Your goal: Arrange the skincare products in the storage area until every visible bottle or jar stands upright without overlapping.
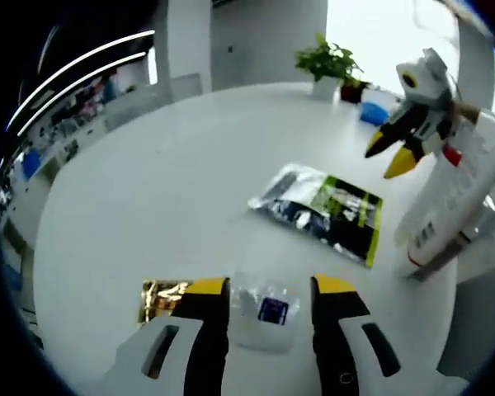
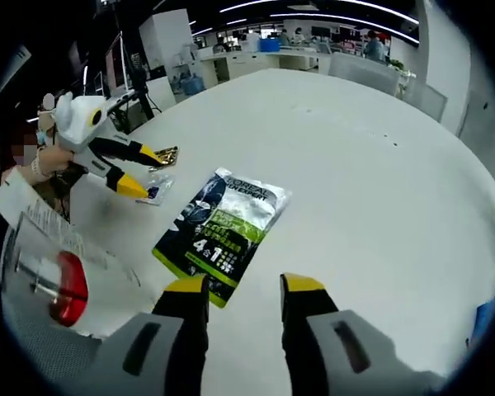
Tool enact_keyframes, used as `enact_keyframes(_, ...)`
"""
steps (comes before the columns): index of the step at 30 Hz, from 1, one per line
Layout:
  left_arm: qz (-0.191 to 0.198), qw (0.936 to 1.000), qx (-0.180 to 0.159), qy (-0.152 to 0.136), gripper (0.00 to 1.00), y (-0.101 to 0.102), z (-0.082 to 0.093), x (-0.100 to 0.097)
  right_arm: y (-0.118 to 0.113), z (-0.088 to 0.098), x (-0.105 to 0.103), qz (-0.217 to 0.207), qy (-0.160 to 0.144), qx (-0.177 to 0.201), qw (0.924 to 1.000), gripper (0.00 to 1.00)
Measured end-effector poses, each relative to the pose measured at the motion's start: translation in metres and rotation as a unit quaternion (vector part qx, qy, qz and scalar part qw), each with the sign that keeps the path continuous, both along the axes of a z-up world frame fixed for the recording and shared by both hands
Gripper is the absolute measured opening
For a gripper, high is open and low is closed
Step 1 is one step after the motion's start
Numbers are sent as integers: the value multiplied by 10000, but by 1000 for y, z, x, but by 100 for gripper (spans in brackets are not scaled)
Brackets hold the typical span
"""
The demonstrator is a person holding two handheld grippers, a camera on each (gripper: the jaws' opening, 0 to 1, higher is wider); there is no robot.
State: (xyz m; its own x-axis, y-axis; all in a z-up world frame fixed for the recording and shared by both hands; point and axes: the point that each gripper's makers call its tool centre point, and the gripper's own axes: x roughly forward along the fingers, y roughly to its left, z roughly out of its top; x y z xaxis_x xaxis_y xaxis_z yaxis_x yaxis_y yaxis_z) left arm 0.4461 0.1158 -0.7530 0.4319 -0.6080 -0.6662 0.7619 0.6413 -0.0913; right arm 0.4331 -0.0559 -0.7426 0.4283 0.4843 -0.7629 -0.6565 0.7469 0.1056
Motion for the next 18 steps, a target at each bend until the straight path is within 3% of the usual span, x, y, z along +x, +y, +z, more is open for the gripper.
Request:
enact_keyframes(4, -198, 9998, -33, 58, 35, -21, -6, 0, 6, -6, 6, 27, 150, 59, 9999, 30)
enact_keyframes(7, -261, 9985, -231, 423, 36, -35, -14, -8, 10, -16, 10, 38, 251, -3, 9997, 29)
enact_keyframes(18, -159, 9966, -508, 623, 30, -47, -17, -1, 18, -30, 24, 69, 390, -69, 9992, 24)
